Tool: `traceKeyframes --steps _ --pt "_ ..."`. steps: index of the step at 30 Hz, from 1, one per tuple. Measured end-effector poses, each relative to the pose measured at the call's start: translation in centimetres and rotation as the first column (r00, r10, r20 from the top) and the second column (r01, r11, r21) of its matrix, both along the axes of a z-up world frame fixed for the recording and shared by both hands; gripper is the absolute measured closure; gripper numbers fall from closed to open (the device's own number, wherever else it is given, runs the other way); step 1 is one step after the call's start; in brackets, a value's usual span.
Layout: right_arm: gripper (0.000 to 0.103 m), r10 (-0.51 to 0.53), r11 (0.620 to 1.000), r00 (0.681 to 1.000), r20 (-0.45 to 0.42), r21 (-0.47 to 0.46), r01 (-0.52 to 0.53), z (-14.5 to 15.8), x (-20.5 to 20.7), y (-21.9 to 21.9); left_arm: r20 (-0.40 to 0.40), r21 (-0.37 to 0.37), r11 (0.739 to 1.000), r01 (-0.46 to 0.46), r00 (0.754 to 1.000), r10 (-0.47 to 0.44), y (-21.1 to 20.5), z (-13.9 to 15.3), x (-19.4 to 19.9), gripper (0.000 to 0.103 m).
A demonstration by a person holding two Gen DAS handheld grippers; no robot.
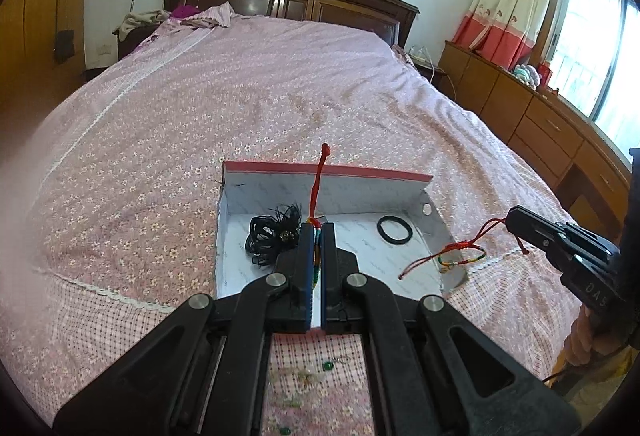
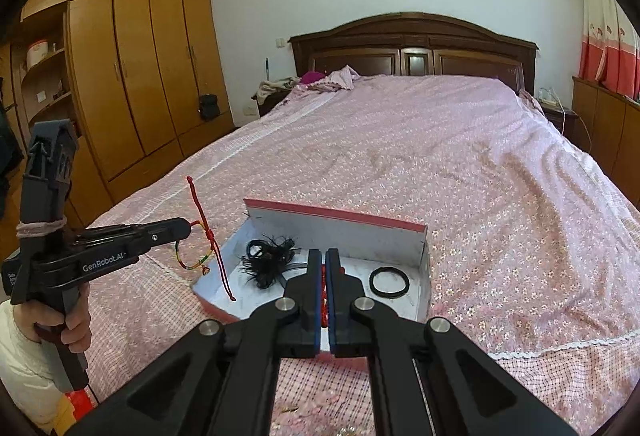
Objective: Organize jewelry
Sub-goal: 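Lift the red-string bracelets and carry them into the shoebox with both tools, then open both tools to release the bracelets in the box and withdraw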
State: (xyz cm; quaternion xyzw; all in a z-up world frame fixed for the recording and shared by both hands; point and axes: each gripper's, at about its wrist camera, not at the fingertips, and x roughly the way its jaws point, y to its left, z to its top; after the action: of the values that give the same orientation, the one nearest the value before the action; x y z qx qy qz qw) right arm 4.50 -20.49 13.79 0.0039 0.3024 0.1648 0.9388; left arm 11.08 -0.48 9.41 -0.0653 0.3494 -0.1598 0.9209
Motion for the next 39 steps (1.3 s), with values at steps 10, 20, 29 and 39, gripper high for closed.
traceKeyframes --steps 10,20,29,39 --pt "0.1 -0.041 0.999 0.992 -0.117 -0.005 0.04 -4.5 3.7 -0.8 -0.093 0.026 0.999 -0.021 0.995 0.024 -0.7 -4.0 2.8 0.103" --pt "0.1 -0.077 0.997 0.978 -0.196 -0.033 0.072 -8.3 6.0 -1.6 -0.164 0.06 0.997 -0.044 0.985 0.053 -1.0 -7.4 4.4 0.103" --pt "0.099 -0.099 0.995 0.965 -0.243 -0.04 0.092 -10.3 7.3 -2.0 -0.201 0.113 0.992 -0.047 0.977 0.069 -1.3 -8.8 5.0 0.103" --pt "0.069 -0.114 0.993 0.966 -0.231 -0.022 0.112 -9.1 6.2 -2.2 -0.202 0.092 0.993 -0.071 0.975 0.089 -0.2 -7.8 3.4 0.086"
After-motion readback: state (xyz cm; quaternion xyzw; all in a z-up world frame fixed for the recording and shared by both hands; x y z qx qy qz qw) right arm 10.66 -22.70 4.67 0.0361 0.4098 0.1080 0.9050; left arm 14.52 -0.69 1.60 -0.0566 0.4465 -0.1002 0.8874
